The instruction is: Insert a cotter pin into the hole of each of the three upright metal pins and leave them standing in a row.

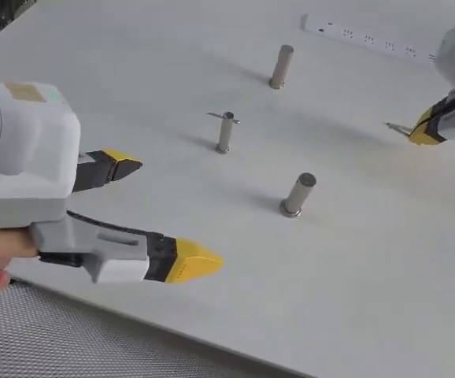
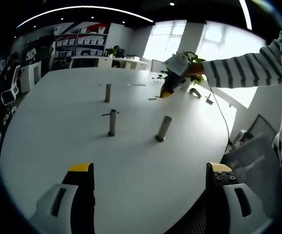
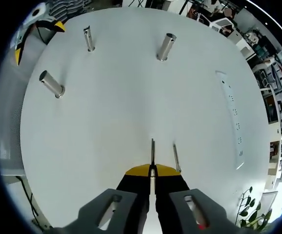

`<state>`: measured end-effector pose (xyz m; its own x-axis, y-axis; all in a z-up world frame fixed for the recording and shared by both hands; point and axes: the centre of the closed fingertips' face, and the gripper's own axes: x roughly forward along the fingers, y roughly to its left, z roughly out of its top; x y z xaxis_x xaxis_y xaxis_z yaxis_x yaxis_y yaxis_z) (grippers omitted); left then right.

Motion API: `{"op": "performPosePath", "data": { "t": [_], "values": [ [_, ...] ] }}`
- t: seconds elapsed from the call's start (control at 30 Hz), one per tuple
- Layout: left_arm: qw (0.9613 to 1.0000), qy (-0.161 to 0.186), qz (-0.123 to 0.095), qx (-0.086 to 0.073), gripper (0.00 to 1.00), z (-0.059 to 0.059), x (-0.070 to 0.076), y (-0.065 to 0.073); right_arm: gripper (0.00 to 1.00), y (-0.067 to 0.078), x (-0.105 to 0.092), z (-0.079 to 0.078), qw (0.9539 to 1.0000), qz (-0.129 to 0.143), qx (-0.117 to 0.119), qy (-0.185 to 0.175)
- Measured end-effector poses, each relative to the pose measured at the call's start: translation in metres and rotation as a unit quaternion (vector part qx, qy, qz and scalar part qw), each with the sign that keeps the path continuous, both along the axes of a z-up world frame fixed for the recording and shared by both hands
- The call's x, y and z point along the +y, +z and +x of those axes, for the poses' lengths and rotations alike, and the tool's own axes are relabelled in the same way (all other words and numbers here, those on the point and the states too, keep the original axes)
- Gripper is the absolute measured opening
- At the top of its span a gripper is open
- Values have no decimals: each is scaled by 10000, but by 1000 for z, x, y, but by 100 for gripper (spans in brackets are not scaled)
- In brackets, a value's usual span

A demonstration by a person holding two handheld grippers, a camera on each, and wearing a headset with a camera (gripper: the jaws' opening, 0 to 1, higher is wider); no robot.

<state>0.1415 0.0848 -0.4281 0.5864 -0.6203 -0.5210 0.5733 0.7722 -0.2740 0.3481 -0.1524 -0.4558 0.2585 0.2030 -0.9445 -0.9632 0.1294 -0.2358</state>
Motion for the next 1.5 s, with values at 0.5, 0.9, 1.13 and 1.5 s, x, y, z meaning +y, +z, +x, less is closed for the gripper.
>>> {"op": "performPosePath", "data": {
  "t": [0.5,0.9,1.13,1.5],
  "values": [
    [9998,-35,-139,-100,82,18,-10,24,0,56,26,-21,9919,864,-832,429],
    [9984,-229,-507,-139,67,43,-36,49,0,85,39,-41,9771,1267,-1549,719],
    [9948,-264,-987,11,55,56,-59,63,0,93,53,-71,9665,1465,-1887,941],
    [9910,-421,-1227,315,40,62,-86,63,0,86,72,-116,9578,1211,-2071,1582]
  ]
}}
